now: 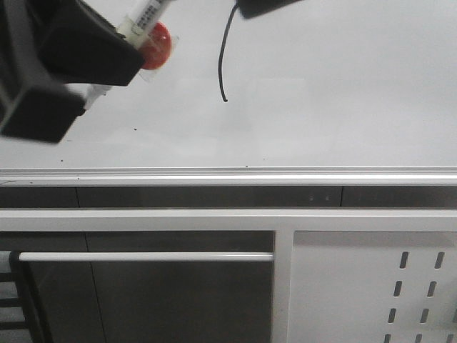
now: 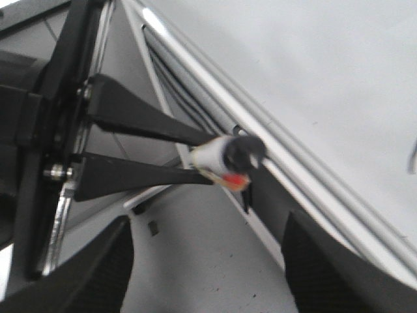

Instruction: Write number 1 on whiteboard

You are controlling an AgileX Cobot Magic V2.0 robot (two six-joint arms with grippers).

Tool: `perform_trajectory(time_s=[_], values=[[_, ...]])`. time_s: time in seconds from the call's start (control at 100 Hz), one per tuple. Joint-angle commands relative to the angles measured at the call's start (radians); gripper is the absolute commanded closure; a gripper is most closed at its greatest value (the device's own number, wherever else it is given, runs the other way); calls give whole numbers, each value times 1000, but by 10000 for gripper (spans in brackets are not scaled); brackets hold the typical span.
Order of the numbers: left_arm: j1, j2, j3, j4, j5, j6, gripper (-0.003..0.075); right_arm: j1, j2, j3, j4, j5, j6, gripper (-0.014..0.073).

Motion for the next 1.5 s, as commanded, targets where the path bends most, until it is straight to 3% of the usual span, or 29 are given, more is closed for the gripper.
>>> perform_trajectory(time_s=[0.0, 0.2, 0.29, 0.39, 0.5, 0.65, 0.77, 1.0, 1.19, 1.49], values=[[-3, -17, -34, 82, 24, -192, 738, -50, -64, -32, -13, -60, 0, 172], [-3, -15, -12, 148, 29, -475, 738, -165, -207, -32, -76, 9, 0, 327], [-16, -9, 21, 193, 46, -608, 738, -208, -262, -32, -126, 59, 0, 480], [-63, 4, 63, 250, 150, -740, 738, -245, -311, -29, -179, 119, 0, 673], [-164, 29, 109, 332, 339, -891, 738, -268, -357, -1, -188, 124, 2, 669], [-283, 109, 138, 352, 588, -1000, 738, -270, -422, 75, -190, 79, 2, 669], [-314, 205, 149, 428, 707, -1158, 738, -270, -471, 124, -211, 54, 2, 669], [-226, 316, 133, 434, 713, -1290, 738, -270, -506, 134, -240, 62, 2, 669], [-139, 314, 133, 435, 713, -1290, 738, -270, -506, 136, -258, 96, 2, 669], [-110, 314, 133, 436, 713, -1288, 738, -270, -506, 157, -277, 86, 2, 669]])
